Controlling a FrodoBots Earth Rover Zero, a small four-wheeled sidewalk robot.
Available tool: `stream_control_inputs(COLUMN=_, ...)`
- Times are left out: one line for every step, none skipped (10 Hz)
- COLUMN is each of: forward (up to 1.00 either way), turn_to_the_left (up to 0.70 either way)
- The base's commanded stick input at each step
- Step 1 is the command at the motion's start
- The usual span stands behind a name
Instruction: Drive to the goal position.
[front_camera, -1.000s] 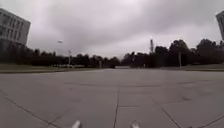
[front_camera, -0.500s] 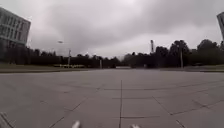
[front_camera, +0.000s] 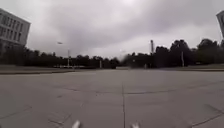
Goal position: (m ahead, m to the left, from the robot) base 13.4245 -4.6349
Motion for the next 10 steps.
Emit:
stream_control_inputs(forward=0.70, turn_to_the_left=0.00)
stream_control_inputs(forward=0.70, turn_to_the_left=0.00)
stream_control_inputs(forward=0.70, turn_to_the_left=0.00)
stream_control_inputs(forward=0.70, turn_to_the_left=0.00)
stream_control_inputs(forward=0.70, turn_to_the_left=0.00)
stream_control_inputs(forward=0.70, turn_to_the_left=0.00)
stream_control_inputs(forward=0.70, turn_to_the_left=0.00)
stream_control_inputs(forward=0.70, turn_to_the_left=0.00)
stream_control_inputs(forward=0.70, turn_to_the_left=0.00)
stream_control_inputs(forward=0.70, turn_to_the_left=0.00)
